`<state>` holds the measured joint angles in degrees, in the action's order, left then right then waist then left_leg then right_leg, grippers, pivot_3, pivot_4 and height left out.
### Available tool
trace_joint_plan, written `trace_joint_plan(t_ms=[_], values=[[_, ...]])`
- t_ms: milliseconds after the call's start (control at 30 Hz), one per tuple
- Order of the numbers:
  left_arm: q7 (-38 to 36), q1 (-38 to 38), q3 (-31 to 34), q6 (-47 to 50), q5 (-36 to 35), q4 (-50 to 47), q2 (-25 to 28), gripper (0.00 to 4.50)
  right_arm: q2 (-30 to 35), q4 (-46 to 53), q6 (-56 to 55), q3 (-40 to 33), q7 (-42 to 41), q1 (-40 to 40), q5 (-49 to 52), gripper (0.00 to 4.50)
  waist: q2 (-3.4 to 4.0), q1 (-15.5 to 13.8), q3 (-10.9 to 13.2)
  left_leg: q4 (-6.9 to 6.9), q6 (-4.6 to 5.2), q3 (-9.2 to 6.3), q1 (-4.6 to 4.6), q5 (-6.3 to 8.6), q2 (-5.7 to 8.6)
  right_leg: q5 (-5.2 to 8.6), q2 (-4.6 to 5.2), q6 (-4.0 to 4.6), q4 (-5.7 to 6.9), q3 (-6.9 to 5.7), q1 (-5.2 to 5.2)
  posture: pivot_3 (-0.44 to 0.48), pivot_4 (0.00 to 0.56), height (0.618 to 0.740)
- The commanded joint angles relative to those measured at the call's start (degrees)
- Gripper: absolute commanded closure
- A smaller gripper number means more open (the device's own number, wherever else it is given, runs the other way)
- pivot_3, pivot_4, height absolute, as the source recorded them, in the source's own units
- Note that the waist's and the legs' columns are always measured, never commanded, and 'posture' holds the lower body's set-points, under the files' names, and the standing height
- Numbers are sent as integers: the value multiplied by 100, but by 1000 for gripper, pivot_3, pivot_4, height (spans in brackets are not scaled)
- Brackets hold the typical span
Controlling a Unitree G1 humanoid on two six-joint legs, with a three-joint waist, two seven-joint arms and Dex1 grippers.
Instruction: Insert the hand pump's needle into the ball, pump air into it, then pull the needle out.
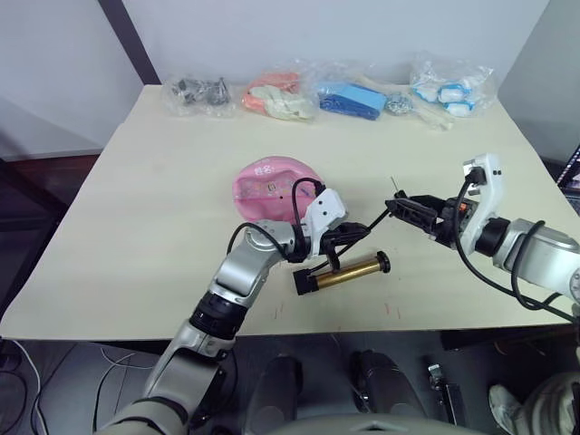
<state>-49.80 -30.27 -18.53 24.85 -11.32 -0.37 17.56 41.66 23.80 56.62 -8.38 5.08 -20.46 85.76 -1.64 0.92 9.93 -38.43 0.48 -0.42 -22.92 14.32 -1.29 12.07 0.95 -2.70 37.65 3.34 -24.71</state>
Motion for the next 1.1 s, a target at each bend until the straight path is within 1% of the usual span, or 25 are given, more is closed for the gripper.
trace_joint_plan(t_ms=[33, 100, 167, 233, 1100], values=[[20, 1, 92, -94, -58, -308, -14, 4500, -11, 12, 18, -67, -19, -157, 111, 513, 0, -2, 0, 0, 0, 0, 0, 0, 0, 0, 0, -1, 0, 0, 0, 0, 150, 740], [29, 0, 101, -82, -65, -315, -22, 4500, -28, -13, 34, -71, -25, -176, 128, 513, 0, -2, 0, 0, 0, -1, 0, 0, 0, 1, 0, -1, 0, -1, 0, 0, 150, 740], [31, 2, 102, -72, -70, -328, -23, 4500, -50, -25, 49, -63, -32, -191, 137, 1078, 0, -3, 0, 0, 0, -1, 0, 0, 0, 0, 0, -1, 0, -1, 0, 0, 150, 740], [27, 8, 108, -65, -80, -340, -20, 4500, -75, -33, 57, -45, -27, -206, 119, 1868, 0, -2, 0, 0, 0, 0, -1, 0, 0, 1, 0, -1, 0, 0, 0, 0, 150, 740], [103, 46, 131, 63, -127, -522, -22, 4500, -193, -120, 37, -100, 40, -252, 92, 1868, 0, 1, 0, 1, 1, 0, -1, 0, 0, 2, 0, -3, -2, 0, 0, 0, 150, 740]])
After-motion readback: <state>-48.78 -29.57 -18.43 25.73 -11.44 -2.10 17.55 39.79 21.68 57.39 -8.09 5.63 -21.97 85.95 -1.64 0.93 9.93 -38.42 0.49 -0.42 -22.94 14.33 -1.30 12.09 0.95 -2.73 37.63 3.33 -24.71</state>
